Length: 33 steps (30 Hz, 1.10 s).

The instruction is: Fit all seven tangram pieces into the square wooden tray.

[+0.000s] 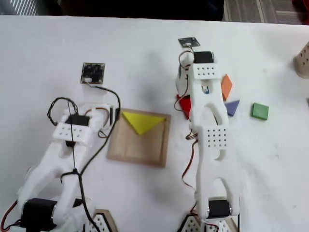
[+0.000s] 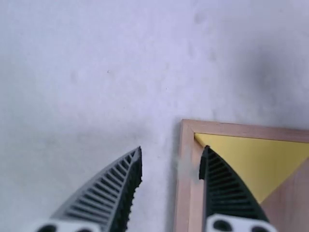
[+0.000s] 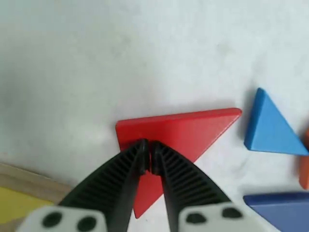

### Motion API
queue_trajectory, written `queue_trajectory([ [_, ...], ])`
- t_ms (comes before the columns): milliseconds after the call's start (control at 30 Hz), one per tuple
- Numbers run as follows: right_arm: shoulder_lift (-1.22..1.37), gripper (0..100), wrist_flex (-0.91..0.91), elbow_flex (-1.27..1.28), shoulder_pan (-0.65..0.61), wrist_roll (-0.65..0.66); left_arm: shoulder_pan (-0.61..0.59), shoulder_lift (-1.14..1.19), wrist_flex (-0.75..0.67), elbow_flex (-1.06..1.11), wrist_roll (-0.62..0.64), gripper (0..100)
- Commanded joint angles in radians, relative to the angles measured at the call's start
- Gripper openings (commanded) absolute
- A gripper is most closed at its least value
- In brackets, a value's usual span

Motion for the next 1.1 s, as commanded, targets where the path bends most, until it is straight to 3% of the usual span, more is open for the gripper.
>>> queue_trajectory([
  [0, 0.004, 1.8, 0.025, 0.023, -0.016, 0.009, 0.015, -0.005, -0.02, -0.043, -0.006, 21],
  [333, -0.024, 1.8, 0.033, 0.041, -0.008, -0.044, 0.015, -0.005, -0.02, -0.043, -0.006, 21],
  [533, -0.308, 1.8, 0.004, 0.336, 0.002, -0.098, 0.016, -0.007, -0.021, -0.044, -0.006, 21],
  [833, -0.754, 1.7, -0.447, 1.077, 0.024, -0.095, 0.03, -0.007, -0.021, -0.038, -0.006, 21],
  [1000, -0.839, 1.7, -0.716, 1.329, 0.021, -0.092, 0.03, -0.007, -0.018, -0.037, -0.006, 21],
  [1067, -0.82, 1.7, -0.734, 1.35, 0.021, -0.092, 0.03, -0.007, -0.017, -0.037, -0.006, 21],
])
